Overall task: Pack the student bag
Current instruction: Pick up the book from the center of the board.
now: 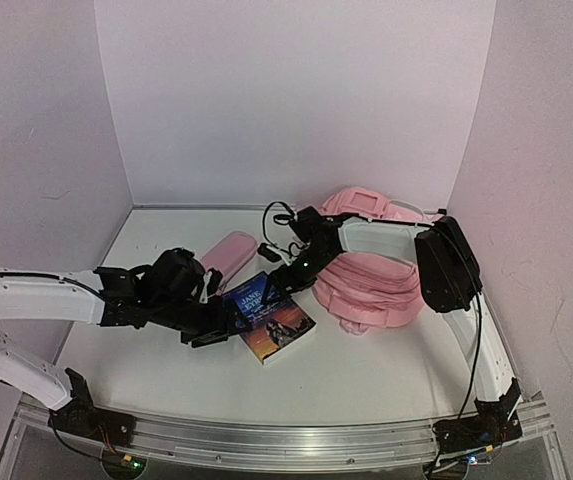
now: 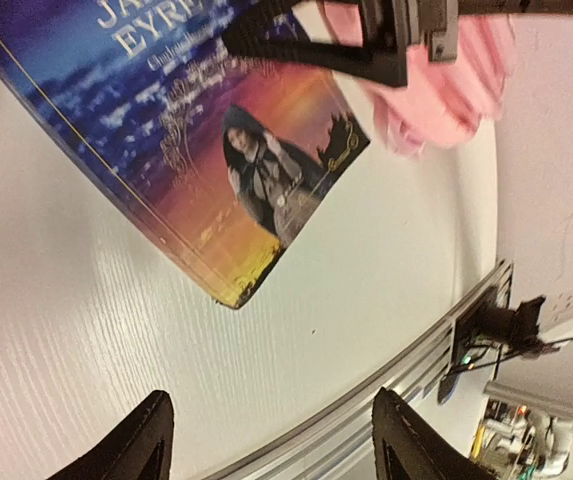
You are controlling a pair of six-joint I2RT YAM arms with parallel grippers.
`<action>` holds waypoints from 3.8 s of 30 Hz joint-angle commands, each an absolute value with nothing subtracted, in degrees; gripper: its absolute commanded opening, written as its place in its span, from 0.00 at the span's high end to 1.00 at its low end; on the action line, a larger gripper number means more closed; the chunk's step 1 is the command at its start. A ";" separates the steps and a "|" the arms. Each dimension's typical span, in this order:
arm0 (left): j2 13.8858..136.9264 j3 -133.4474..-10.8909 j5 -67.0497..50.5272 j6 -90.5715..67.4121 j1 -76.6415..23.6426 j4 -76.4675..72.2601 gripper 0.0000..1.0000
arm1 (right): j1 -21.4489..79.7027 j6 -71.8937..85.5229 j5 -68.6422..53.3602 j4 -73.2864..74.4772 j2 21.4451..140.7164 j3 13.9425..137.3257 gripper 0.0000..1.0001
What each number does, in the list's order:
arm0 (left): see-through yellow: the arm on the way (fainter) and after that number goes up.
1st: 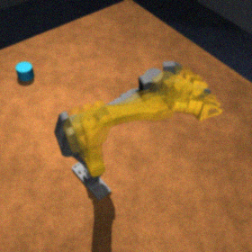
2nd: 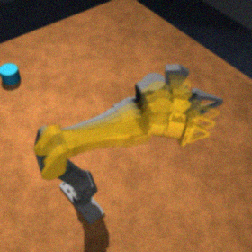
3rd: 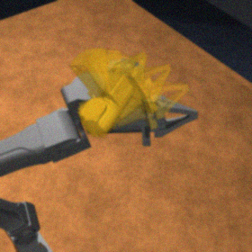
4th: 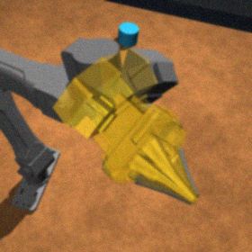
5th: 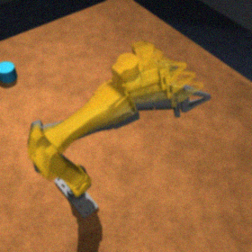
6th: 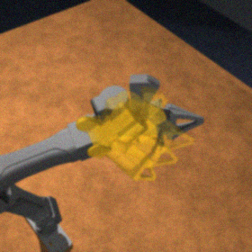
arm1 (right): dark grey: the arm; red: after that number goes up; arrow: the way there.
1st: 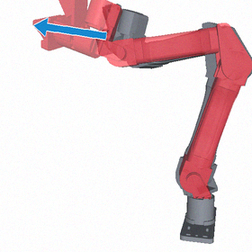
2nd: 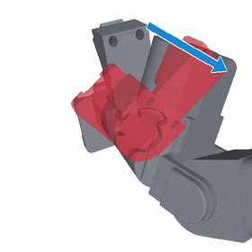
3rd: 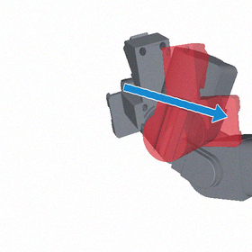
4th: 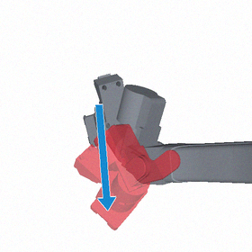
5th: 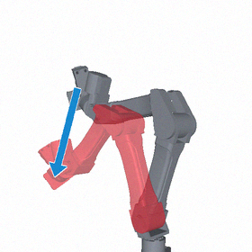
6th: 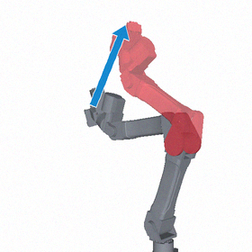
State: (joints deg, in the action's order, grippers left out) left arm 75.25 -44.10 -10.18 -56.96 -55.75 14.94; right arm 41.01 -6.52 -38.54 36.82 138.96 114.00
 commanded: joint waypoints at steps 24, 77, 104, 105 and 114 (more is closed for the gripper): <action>102.22 -50.36 -4.06 -70.74 -55.02 -8.84 0.47 | 39.03 1.55 -62.83 43.29 135.61 110.93 0.66; 69.11 -44.95 -16.23 -60.16 -48.34 6.27 0.00 | 39.06 -38.95 -71.27 81.90 117.78 128.83 1.00; 63.73 -44.13 -6.88 -59.95 -47.04 -9.27 0.99 | 34.72 -13.54 -64.85 68.59 124.00 137.20 0.13; 62.85 -44.18 -5.06 -60.03 -47.03 -9.43 1.00 | 32.83 -6.22 -63.90 61.81 123.45 135.90 0.04; 60.15 -47.73 7.11 -58.50 -46.39 -12.73 1.00 | 28.13 14.26 -62.41 44.82 117.55 122.62 0.02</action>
State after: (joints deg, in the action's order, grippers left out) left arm 64.41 -41.54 0.88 -59.96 -46.43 1.43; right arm 27.09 3.37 -61.70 53.40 123.61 128.92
